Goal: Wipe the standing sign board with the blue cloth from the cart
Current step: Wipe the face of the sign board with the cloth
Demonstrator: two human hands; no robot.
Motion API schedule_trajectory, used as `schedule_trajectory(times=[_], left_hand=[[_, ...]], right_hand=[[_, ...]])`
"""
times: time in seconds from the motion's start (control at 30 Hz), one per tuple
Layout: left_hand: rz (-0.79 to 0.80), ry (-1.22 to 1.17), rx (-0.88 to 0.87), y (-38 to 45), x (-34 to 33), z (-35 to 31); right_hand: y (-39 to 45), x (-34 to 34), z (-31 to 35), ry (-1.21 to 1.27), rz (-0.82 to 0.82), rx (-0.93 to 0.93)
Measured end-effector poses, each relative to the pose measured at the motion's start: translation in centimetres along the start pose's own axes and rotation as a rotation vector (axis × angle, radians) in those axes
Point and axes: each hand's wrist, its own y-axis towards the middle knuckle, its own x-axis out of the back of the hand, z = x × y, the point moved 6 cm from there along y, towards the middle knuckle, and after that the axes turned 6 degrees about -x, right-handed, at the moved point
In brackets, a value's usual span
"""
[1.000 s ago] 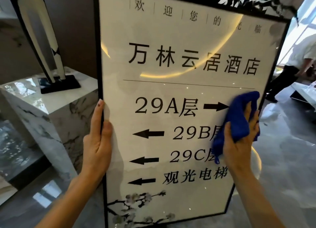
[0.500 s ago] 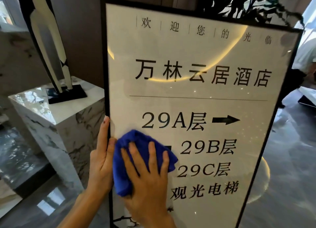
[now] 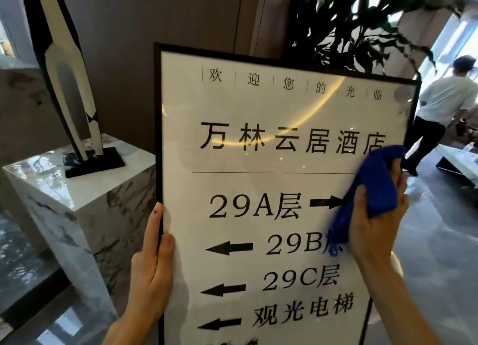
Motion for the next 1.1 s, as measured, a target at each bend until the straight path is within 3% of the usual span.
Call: schedule_trajectory(times=[0.13,0.2,0.33,0.43,0.53,0.6,0.7,0.87,1.0,1.1], left_hand=[[0.016,-0.022,0.066,-0.2,-0.1,0.2],[0.007,-0.029,0.080,-0.2,0.0,0.1],[-0.071,0.002,0.090,-0.3,0.6,0.2],[-0.084,0.044,0.072,-0.1,0.7,-0.3],[-0.080,0.070,0.072,-0.2,0.6,0.2],[-0.087,0.059,0.106,-0.4,0.6,1.2],[-0.064,0.066,0.157,-0.4,0.3,1.6],[-0.033,0.040,0.189,-0.2,0.3,0.9],[-0.072,0.009,0.117,-0.4,0.7,0.5],[-0.074,0.027,0.069,-0.5,0.6,0.5]], right_hand=[[-0.6,-2.8,5.3,-0.015,-0.115,-0.021],[-2.8,-5.5,10.5,-0.054,-0.096,0.164],[-9.8,-11.6,18.4,-0.222,0.114,0.537],[-12.9,-13.2,20.2,-0.274,0.235,0.746],[-10.9,-11.9,19.1,-0.318,0.235,0.850],[-6.9,-9.9,17.4,-0.359,0.158,0.789],[1.3,-5.9,13.7,-0.360,0.034,0.554],[9.9,-0.2,8.2,-0.045,-0.086,0.127],[8.5,-1.9,9.9,-0.006,-0.160,0.035],[3.8,-4.7,13.8,0.051,-0.146,0.168]])
